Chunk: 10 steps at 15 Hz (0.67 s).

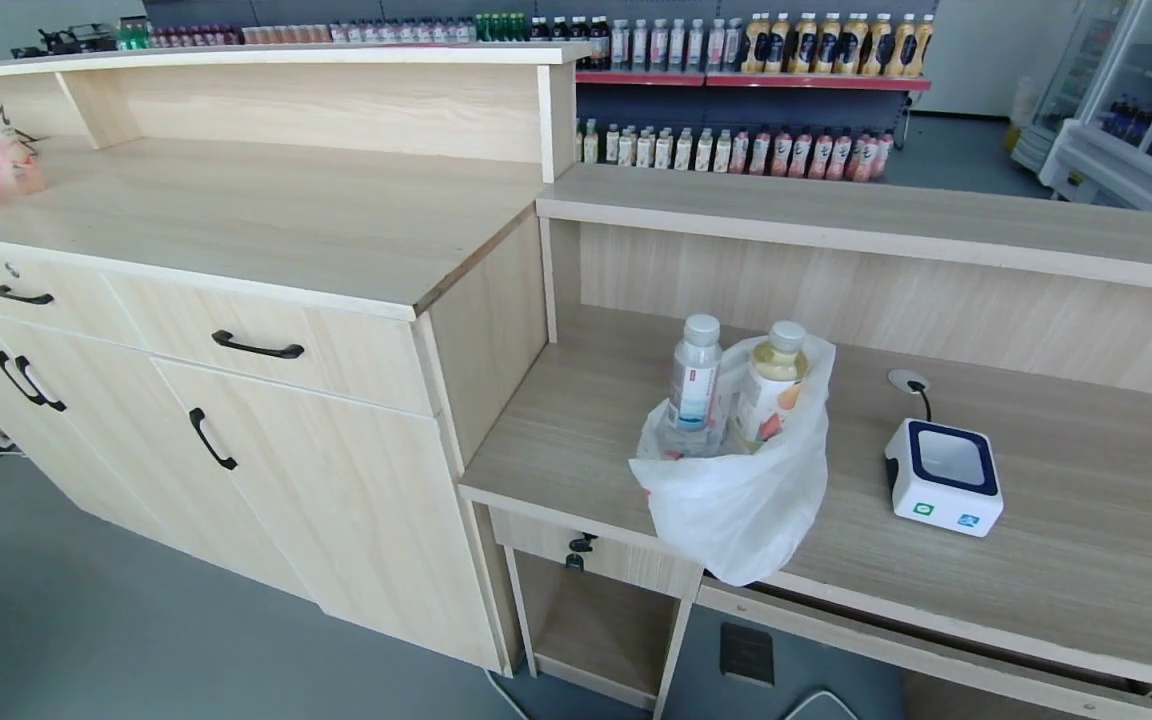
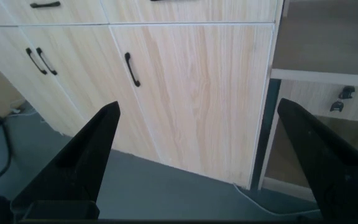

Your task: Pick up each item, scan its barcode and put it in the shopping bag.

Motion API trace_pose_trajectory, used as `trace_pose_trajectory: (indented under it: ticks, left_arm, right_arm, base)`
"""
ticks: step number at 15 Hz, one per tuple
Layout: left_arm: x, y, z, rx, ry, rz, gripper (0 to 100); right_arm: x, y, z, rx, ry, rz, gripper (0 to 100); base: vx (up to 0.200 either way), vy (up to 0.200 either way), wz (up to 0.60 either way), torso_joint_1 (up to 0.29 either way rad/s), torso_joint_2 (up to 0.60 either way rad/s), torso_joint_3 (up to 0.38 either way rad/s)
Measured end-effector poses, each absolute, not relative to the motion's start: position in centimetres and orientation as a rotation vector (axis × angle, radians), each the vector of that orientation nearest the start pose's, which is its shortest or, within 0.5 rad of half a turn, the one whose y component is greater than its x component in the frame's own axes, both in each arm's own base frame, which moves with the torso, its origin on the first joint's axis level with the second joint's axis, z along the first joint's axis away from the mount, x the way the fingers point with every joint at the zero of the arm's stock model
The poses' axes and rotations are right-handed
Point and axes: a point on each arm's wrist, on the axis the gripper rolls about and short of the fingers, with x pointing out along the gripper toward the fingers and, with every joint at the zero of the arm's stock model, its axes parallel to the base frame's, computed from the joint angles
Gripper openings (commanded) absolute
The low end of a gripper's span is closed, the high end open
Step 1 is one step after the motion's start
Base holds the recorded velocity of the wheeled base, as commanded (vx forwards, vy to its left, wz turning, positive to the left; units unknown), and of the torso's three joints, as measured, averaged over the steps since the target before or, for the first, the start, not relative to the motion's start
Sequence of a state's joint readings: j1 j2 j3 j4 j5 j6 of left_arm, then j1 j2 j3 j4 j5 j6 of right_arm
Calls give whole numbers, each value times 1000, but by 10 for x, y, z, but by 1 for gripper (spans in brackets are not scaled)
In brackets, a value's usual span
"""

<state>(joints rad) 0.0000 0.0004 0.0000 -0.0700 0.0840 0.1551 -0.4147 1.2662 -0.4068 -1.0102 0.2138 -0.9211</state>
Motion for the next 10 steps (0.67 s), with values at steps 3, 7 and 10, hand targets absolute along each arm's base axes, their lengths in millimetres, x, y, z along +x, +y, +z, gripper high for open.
trace_pose_trajectory:
  ticks: [3, 7, 10]
  left_arm:
    - [-23, 2, 83, 152, -64, 89, 100]
    - [-23, 2, 83, 152, -63, 89, 100]
    - [-23, 2, 83, 152, -63, 89, 100]
  right_arm:
    - [183, -73, 228, -405, 18, -219, 0]
    - [214, -85, 242, 273, 154, -236, 0]
    - [240, -97, 231, 589, 223, -116, 0]
  base:
    - [0, 0, 0, 0, 0, 0]
    - [0, 0, 0, 0, 0, 0]
    - [0, 0, 0, 0, 0, 0]
